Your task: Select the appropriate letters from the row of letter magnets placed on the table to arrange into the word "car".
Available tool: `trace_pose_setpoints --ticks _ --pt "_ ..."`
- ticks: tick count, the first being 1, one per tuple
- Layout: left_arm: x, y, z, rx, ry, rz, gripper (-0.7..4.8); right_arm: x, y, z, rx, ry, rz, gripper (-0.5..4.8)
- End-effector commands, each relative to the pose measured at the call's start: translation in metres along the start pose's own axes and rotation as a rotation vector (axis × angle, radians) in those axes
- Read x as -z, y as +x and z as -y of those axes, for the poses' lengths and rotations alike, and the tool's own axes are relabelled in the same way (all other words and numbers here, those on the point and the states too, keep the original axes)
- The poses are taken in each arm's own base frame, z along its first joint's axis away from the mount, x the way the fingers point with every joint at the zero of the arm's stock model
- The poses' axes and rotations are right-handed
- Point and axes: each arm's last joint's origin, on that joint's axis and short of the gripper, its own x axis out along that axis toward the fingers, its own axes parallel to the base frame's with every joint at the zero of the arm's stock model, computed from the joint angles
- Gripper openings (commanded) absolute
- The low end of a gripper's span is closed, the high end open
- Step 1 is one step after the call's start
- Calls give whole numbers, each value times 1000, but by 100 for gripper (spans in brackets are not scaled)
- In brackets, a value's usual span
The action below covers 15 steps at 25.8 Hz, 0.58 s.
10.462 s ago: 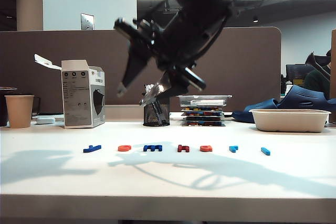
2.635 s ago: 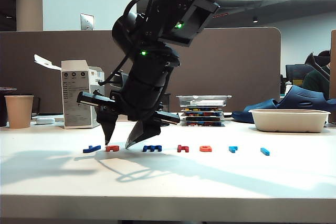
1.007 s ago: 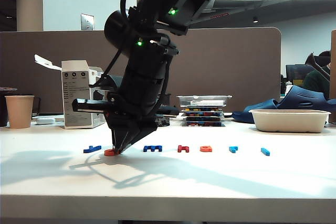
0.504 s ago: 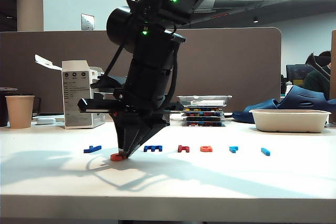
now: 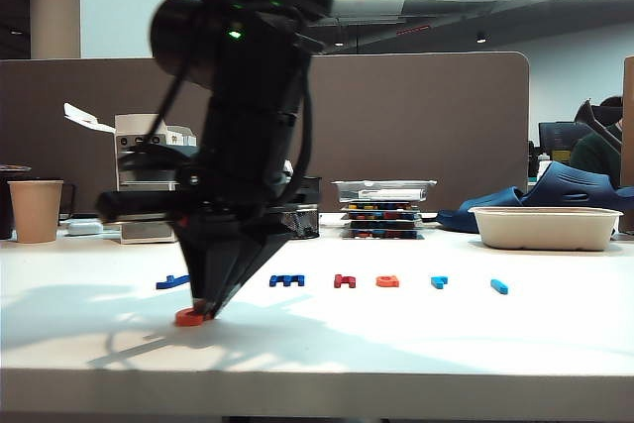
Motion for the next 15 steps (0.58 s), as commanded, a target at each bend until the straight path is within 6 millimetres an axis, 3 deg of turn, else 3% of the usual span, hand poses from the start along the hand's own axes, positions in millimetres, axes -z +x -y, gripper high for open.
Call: trace_pose_setpoints --ticks 1,15 --pt "-1 -2 0 4 -2 11 -6 36 30 -10 -20 -29 -289 30" --pt "-1 -2 0 4 -2 11 -6 36 29 -14 -14 -40 -287 44"
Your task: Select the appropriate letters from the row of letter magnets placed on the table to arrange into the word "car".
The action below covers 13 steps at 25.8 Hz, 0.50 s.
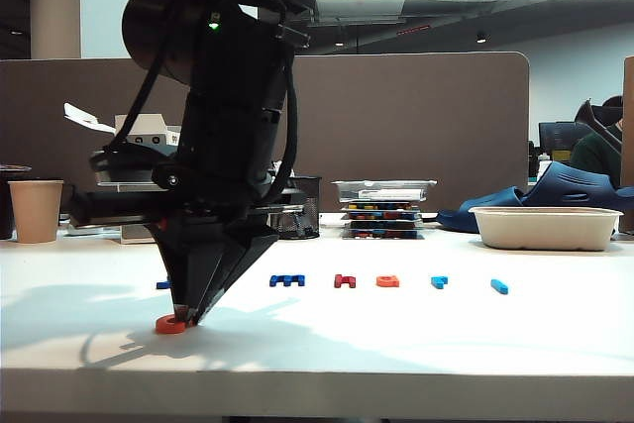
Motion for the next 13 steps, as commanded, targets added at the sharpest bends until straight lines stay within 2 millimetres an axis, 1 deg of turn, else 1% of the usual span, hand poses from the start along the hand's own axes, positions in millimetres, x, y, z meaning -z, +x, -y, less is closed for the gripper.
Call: trace_pose_setpoints --ticks 1,9,13 --pt "-1 -2 0 4 -2 11 -6 34 30 -1 -11 -8 -281 50" --pt "-1 -2 0 4 -2 11 -6 35 26 -1 -7 -8 -294 54" --pt "-1 -2 0 4 -2 11 -6 33 19 1 11 -7 -269 54"
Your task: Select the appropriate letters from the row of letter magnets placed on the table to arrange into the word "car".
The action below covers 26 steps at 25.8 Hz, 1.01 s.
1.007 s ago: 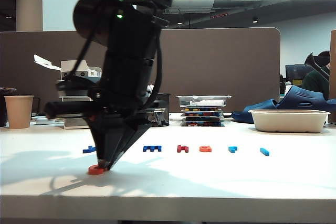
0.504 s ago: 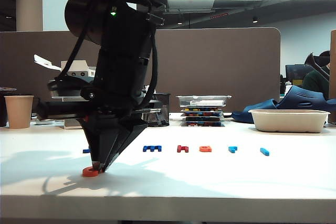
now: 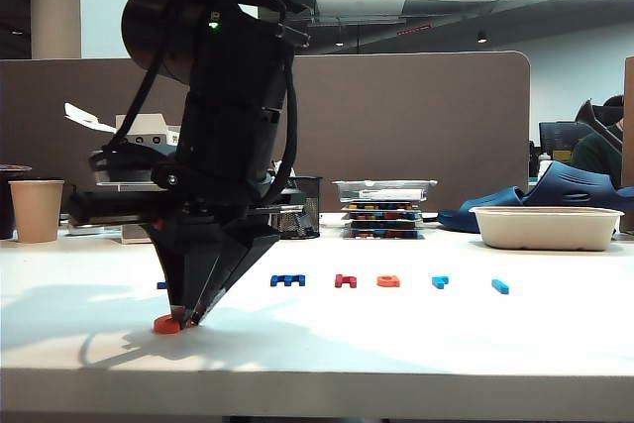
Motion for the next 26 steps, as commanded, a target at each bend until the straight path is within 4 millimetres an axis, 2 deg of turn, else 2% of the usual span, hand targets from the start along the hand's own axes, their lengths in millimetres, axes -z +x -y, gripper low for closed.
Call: trace_pose_setpoints --ticks 1,7,11,18,26 --pt "-1 -2 0 4 -2 10 -6 32 18 1 17 -7 -260 54" --pt "-1 -2 0 4 -2 11 -6 26 -2 9 41 8 -197 55" --pt "-1 -2 0 4 -2 11 -6 25 -9 14 64 18 -183 54" --pt "-1 -2 0 4 -2 11 -6 22 -11 13 50 19 -154 54" --pt "-1 -2 0 4 -2 11 -6 16 -10 5 -47 14 -91 54"
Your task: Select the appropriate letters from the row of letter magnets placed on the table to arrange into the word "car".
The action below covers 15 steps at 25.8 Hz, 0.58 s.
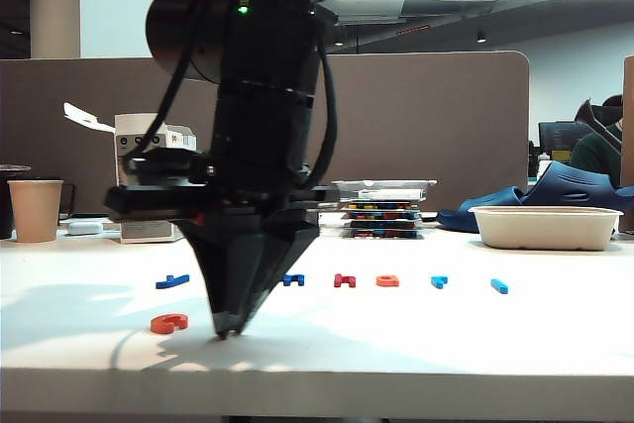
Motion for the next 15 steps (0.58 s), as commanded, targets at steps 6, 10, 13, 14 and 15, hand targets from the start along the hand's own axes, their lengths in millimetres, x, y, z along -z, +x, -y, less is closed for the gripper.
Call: trace_pose_setpoints --ticks 6,10,13,14,15 --pt "-1 -2 0 4 -2 11 -6 0 11 -1 -39 -2 6 52" --pt "-1 -2 0 4 -2 11 -6 -1 11 -1 -40 -2 14 39" --pt "-1 -2 0 4 -2 11 -6 -2 11 -1 -41 -3 24 -3" --pt "-1 -2 0 4 -2 11 -6 -2 11 -1 -41 -3 30 -1" --pt "-1 -2 0 4 -2 11 -6 -3 11 -1 -43 -3 37 -1"
